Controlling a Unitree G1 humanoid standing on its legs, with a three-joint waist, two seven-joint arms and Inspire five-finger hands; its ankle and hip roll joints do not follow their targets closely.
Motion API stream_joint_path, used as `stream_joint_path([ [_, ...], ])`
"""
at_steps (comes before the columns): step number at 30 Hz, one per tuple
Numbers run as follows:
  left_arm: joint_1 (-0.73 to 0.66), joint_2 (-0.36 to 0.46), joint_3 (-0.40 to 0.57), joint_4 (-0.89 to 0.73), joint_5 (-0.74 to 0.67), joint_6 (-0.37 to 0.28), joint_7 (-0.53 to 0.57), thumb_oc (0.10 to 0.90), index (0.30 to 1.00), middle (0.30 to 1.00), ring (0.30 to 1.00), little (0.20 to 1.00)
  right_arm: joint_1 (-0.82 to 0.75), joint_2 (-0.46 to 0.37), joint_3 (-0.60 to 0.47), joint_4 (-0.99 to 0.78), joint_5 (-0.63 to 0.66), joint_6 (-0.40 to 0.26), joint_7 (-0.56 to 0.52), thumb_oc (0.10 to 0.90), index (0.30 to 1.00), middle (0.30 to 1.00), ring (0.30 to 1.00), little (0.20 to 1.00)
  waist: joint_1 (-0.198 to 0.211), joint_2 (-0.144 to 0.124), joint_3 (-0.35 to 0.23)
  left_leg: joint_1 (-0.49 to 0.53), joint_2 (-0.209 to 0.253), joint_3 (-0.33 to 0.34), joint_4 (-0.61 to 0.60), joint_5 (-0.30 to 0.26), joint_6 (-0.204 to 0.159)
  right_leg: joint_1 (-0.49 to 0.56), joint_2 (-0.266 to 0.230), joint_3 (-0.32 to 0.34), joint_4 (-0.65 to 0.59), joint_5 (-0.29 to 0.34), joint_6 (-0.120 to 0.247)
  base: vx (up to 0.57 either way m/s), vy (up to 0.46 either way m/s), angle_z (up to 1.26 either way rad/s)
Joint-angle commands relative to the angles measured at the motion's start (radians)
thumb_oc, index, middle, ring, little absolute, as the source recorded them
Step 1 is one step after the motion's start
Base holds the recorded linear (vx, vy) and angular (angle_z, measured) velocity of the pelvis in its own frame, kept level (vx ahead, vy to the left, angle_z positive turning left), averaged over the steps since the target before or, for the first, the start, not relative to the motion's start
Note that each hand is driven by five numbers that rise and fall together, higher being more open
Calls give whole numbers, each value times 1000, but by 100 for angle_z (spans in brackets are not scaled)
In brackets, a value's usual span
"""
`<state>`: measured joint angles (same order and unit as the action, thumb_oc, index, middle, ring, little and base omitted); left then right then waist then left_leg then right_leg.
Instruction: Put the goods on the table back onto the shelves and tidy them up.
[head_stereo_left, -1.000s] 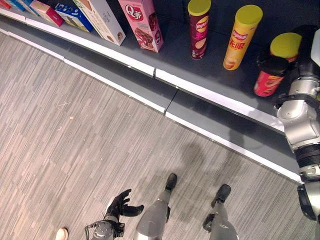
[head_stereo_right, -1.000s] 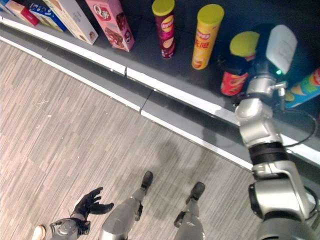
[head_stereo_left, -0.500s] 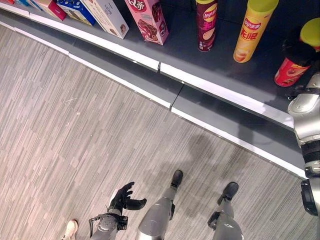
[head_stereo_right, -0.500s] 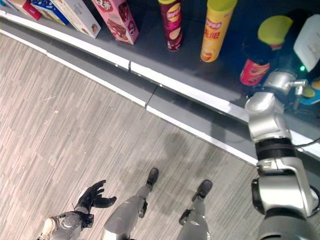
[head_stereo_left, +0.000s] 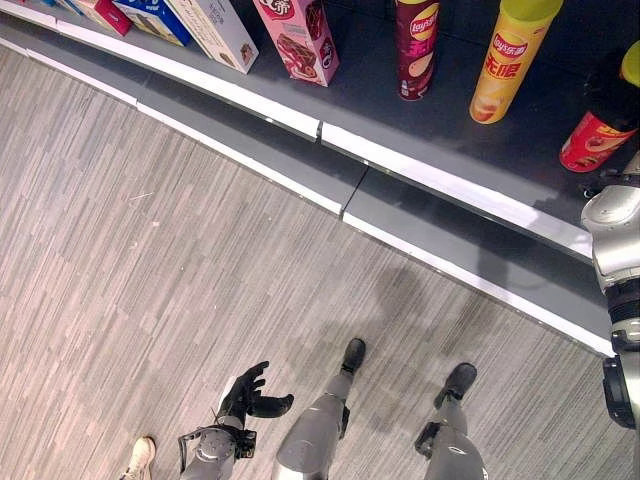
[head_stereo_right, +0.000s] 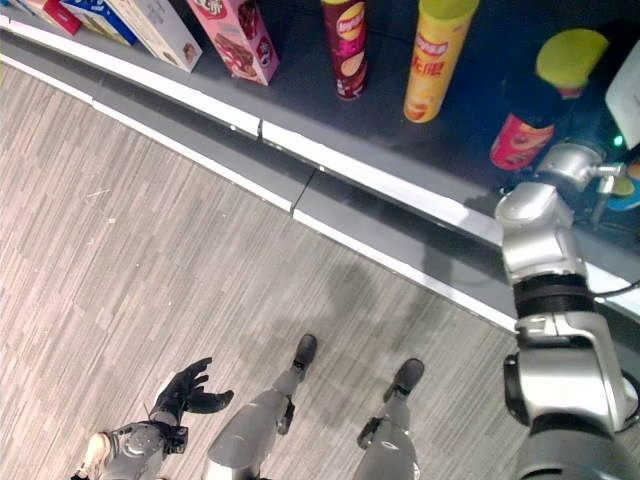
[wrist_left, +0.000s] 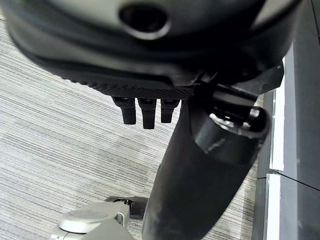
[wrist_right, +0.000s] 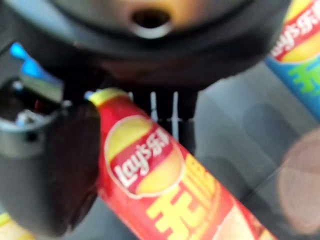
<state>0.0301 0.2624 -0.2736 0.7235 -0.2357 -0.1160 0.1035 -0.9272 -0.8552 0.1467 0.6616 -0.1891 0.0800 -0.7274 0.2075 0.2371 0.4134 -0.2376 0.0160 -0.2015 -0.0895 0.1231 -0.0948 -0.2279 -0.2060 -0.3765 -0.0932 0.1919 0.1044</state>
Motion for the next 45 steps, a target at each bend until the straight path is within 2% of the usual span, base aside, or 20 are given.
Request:
stream_joint_path([
  [1, 3, 87, -71, 10, -31, -35, 47, 800, 900, 900, 900, 900, -112, -93, 18, -55, -3, -51, -89, 400, 300, 300, 300, 300, 11, -41, -77, -42, -17, 27, 2, -23, -23, 99, -52, 56, 57, -154, 99, 0, 0, 0],
  [2, 0, 87, -72, 10, -33, -35, 48, 800, 900, 900, 900, 900, -110, -84, 15, -47, 13, -56, -85, 400, 300, 300, 300, 300, 10, -41, -77, -42, -16, 29, 2, -23, -24, 100, -52, 55, 55, -153, 99, 0, 0, 0],
  [4, 1, 87, -73, 8, -35, -35, 49, 800, 900, 900, 900, 900, -110, -76, 13, -35, 30, -59, -83, 737, 806, 806, 806, 806, 9, -42, -76, -41, -16, 31, 2, -24, -24, 101, -52, 54, 53, -151, 100, 0, 0, 0],
  [5, 0, 87, -75, 6, -36, -35, 49, 800, 900, 900, 900, 900, -113, -71, 15, -29, 38, -60, -82, 800, 900, 900, 900, 900, 9, -43, -76, -40, -16, 32, 2, -24, -24, 102, -52, 54, 52, -150, 100, 0, 0, 0],
  [15, -4, 87, -84, 6, -29, -29, 51, 800, 900, 900, 900, 900, -122, -65, 31, 7, 67, -63, -75, 800, 900, 900, 900, 900, 3, -51, -78, -38, -13, 37, 2, -26, -26, 110, -51, 46, 48, -151, 100, 0, 0, 0],
  [19, -12, 83, -79, 17, -21, -19, 50, 800, 900, 900, 900, 900, -89, -70, 7, -93, 43, -66, -86, 800, 900, 900, 900, 900, -10, -69, -84, -28, -6, 45, 2, -33, -25, 118, -49, 46, 43, -148, 102, 0, 0, 0],
  [22, -15, 80, -62, 25, -1, -4, 45, 800, 900, 900, 900, 900, -9, -42, -58, -273, -4, -71, -84, 800, 900, 900, 900, 900, -31, -97, -91, -13, 2, 61, 2, -45, -21, 126, -44, 57, 22, -132, 107, 0, 0, 0],
  [25, -12, 80, -50, 33, 8, 4, 42, 800, 900, 900, 900, 900, 48, -14, -91, -369, -18, -81, -66, 800, 900, 900, 900, 900, -42, -112, -97, -5, 5, 75, 2, -53, -17, 125, -41, 68, 11, -123, 109, 6, 46, -2],
  [26, -7, 80, -35, 41, 19, 13, 41, 800, 900, 900, 900, 900, 131, 30, -134, -470, -33, -90, -41, 800, 900, 900, 900, 900, -52, -130, -107, 5, 9, 92, 2, -62, -13, 125, -40, 78, 8, -118, 112, 24, 75, -14],
  [30, 11, 79, 3, 51, 45, 36, 32, 800, 900, 900, 900, 900, 326, 163, -195, -634, 14, -141, 53, 800, 900, 900, 900, 900, -85, -166, -121, 44, 11, 133, 2, -87, 5, 129, -45, 113, 6, -105, 118, 29, 104, -24],
  [32, 23, 78, 28, 55, 60, 40, 22, 800, 900, 900, 900, 900, 414, 209, -211, -673, 67, -175, 114, 800, 900, 900, 900, 900, -109, -182, -125, 67, 8, 158, 2, -102, 16, 128, -48, 131, 6, -94, 121, 18, 163, -43],
  [33, 33, 84, 51, 63, 76, 45, 12, 800, 900, 900, 900, 900, 487, 237, -222, -705, 92, -199, 168, 800, 900, 900, 900, 900, -129, -198, -126, 87, 4, 182, 2, -115, 26, 122, -53, 154, 6, -81, 127, -6, 209, -56],
  [40, 15, 99, 112, 146, 122, 51, 9, 800, 900, 900, 900, 900, 616, 315, -265, -763, 176, -256, 253, 800, 900, 900, 900, 900, -200, -247, -118, 151, -4, 303, 2, -152, 62, 69, -52, 244, 10, -19, 148, -42, 171, -62],
  [41, 7, 99, 122, 170, 129, 55, 8, 800, 900, 900, 900, 900, 624, 328, -271, -775, 178, -263, 254, 800, 900, 900, 900, 900, -207, -251, -112, 166, 6, 331, 2, -155, 62, 65, -49, 232, 18, -13, 149, -79, 67, -120],
  [42, 11, 104, 138, 185, 138, 61, 12, 800, 900, 900, 900, 900, 643, 364, -281, -807, 211, -287, 264, 800, 900, 900, 900, 900, -212, -250, -111, 192, 44, 392, 2, -162, 52, 70, -63, 147, 39, -15, 146, -77, 23, -122],
  [44, 16, 104, 158, 191, 136, 66, 14, 800, 900, 900, 900, 900, 671, 380, -300, -835, 230, -303, 268, 800, 900, 900, 900, 900, -213, -251, -121, 218, 78, 452, 2, -159, 46, 96, -96, 55, 67, -27, 137, -49, -32, -149],
  [45, 21, 101, 165, 195, 136, 67, 15, 800, 900, 900, 900, 900, 684, 380, -308, -841, 233, -301, 273, 800, 900, 900, 900, 900, -212, -252, -125, 229, 87, 471, 2, -158, 44, 109, -111, 33, 78, -23, 134, -11, -72, -139],
])
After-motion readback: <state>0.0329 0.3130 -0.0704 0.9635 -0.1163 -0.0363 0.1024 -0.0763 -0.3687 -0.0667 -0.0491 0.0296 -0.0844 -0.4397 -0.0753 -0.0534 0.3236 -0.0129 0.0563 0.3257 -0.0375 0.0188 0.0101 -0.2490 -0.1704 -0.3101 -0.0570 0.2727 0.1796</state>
